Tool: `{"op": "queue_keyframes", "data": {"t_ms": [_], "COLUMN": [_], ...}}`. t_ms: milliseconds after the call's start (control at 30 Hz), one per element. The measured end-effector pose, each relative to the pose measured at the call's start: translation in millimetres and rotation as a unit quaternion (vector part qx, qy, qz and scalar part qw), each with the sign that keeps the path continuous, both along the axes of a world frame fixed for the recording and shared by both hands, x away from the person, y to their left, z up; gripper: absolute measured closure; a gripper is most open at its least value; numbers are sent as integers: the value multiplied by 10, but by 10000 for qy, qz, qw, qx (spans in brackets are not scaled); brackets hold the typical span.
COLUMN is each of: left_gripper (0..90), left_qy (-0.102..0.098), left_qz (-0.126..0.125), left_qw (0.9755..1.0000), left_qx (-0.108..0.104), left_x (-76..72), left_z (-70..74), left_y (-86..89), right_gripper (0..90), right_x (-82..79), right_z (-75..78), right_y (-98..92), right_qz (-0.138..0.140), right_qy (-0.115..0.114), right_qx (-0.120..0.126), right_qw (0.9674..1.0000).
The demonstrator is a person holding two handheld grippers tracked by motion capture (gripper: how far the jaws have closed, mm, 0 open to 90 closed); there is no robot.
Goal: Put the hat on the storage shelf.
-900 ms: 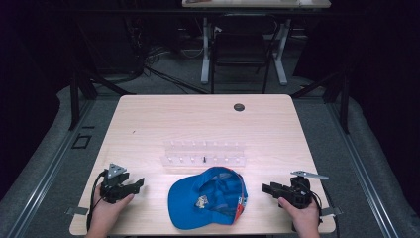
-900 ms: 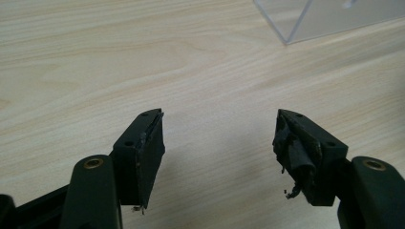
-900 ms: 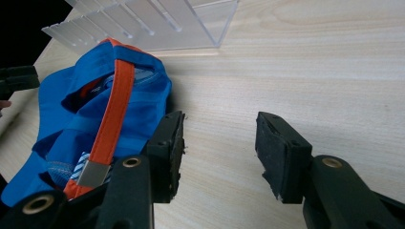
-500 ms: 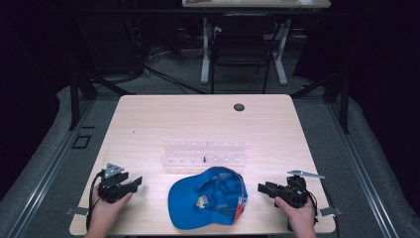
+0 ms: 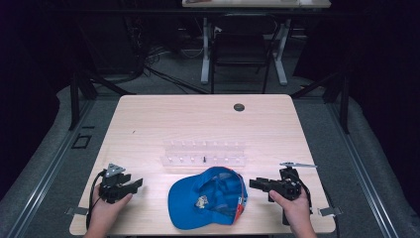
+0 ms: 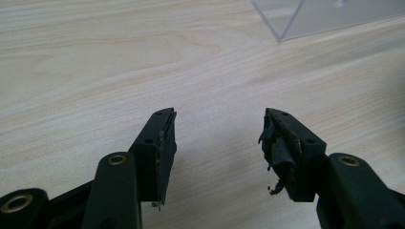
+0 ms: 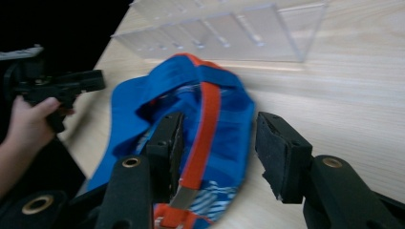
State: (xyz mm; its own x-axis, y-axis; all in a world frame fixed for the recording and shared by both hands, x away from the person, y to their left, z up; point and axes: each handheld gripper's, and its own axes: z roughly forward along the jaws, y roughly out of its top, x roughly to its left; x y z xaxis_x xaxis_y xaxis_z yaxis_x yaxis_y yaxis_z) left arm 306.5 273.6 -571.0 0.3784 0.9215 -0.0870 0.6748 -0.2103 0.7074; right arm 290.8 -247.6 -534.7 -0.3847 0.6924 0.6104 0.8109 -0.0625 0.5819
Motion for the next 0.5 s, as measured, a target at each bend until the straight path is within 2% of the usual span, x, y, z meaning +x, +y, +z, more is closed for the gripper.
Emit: {"op": "queue_keyframes", "data": {"t_ms": [33,100,367,500], "left_gripper": [454,453,452,451], "left_qy": [-1,14,17,19], "left_qz": [-7,-20,-11,-43], "left_qw": [10000,10000,10000,10000], "left_qx": [5,20,74,85], "left_x": [1,-1,1,1], "left_z": [0,5,-1,-1], "left_y": [-3,-2,-16,-19], "right_gripper": [525,514,529,535], "right_x": [36,78,166,189], "right_z": [0,-19,-119,-144], "right_y": [36,65,227,279], "right_qz": [68,115,434,483], "right_qy": [142,286,582,660], "right_qx": [231,325,1,15], "right_qw": [9996,9990,9974,9967]}}
